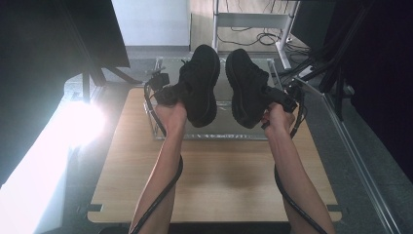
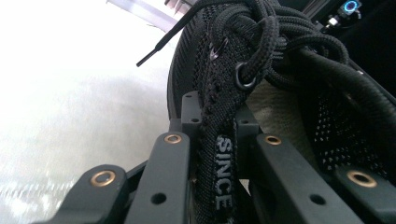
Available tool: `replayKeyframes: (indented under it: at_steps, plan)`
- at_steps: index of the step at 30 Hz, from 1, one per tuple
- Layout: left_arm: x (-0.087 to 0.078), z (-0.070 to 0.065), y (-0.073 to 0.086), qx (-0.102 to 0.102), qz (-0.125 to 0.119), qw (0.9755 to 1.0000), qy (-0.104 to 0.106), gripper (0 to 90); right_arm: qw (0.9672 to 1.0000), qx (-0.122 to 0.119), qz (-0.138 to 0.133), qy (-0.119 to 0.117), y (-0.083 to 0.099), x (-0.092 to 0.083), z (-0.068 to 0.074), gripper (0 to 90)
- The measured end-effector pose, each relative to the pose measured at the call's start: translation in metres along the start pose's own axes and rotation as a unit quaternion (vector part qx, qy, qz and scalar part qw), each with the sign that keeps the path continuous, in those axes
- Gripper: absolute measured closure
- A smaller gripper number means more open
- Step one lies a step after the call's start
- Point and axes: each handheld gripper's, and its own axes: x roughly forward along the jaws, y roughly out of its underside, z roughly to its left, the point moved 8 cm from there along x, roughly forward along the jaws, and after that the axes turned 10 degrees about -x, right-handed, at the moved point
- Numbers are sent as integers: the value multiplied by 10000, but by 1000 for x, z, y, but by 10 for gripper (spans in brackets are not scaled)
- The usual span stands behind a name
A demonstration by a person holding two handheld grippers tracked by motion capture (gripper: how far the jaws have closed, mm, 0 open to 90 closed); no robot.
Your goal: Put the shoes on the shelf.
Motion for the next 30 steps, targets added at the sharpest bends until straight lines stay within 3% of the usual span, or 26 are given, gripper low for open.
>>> replayKeyframes:
  at_steps: [4, 12, 18, 23, 27, 30]
  plan:
    - [9, -1, -8, 81, -19, 9997, -231, 802, 10000, 10, 27, 94, -2, 10, -2, 678]
    - [26, 1, -13, 84, 20, 9987, -502, 801, 9995, 10, 61, 294, -3, 29, -2, 677]
    - [32, 3, -15, 157, 32, 9972, -733, 798, 9989, -132, 23, 456, -7, 37, 1, 677]
    - [34, 1, -16, 229, 17, 9961, -856, 787, 9969, -299, -7, 728, -11, 42, 3, 666]
    - [36, -2, -15, 267, 39, 9943, -1027, 776, 9970, -351, -94, 688, -16, 43, 10, 682]
    - [38, -3, -15, 302, 66, 9937, -1077, 771, 9954, -640, -48, 714, -16, 46, 19, 688]
